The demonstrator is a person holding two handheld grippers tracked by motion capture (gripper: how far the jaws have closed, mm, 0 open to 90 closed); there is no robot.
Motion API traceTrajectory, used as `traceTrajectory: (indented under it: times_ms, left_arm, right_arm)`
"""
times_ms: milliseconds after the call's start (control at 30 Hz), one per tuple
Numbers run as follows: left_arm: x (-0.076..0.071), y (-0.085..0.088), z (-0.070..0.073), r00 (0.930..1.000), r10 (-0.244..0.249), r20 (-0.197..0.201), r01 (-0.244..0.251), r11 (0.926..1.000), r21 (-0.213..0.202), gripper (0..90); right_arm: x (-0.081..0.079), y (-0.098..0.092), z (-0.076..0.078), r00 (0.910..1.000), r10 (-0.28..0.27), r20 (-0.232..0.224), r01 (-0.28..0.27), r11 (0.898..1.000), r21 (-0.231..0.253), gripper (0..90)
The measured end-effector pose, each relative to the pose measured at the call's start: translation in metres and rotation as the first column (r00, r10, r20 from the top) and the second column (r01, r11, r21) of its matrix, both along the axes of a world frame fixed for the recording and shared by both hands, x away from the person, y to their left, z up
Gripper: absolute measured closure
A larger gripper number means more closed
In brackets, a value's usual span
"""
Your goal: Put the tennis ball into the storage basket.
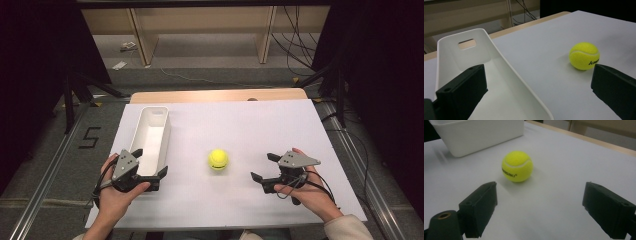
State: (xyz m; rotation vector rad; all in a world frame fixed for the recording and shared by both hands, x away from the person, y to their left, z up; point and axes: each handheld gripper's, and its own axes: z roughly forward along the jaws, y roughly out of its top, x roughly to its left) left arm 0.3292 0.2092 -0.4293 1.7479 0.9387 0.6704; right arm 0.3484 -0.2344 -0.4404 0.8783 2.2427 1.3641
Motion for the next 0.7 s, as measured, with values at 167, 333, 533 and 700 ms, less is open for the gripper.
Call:
traceTrajectory:
  times_ms: [167, 333, 533, 700]
  left_arm:
    - [0.000, 0.000, 0.000, 1.0000, 0.000, 0.000, 0.000, 1.0000, 0.001, 0.0]
    - [0.000, 0.000, 0.001, 1.0000, -0.002, 0.001, 0.002, 1.0000, 0.000, 0.0]
    - [0.000, 0.000, 0.001, 1.0000, -0.002, 0.001, 0.002, 1.0000, 0.001, 0.0]
    - [0.000, 0.000, 0.001, 1.0000, -0.003, 0.001, 0.003, 1.0000, 0.000, 0.0]
  right_arm:
    - [0.003, 0.008, 0.000, 0.9999, 0.013, -0.002, -0.013, 1.000, 0.002, 13.3]
    - [0.004, 0.016, 0.000, 0.9996, 0.027, -0.005, -0.027, 1.000, -0.005, 13.3]
    - [0.008, 0.025, -0.001, 0.9990, 0.043, -0.013, -0.043, 0.999, -0.009, 13.3]
    - [0.010, 0.028, -0.001, 0.9987, 0.049, -0.010, -0.049, 0.999, -0.012, 13.3]
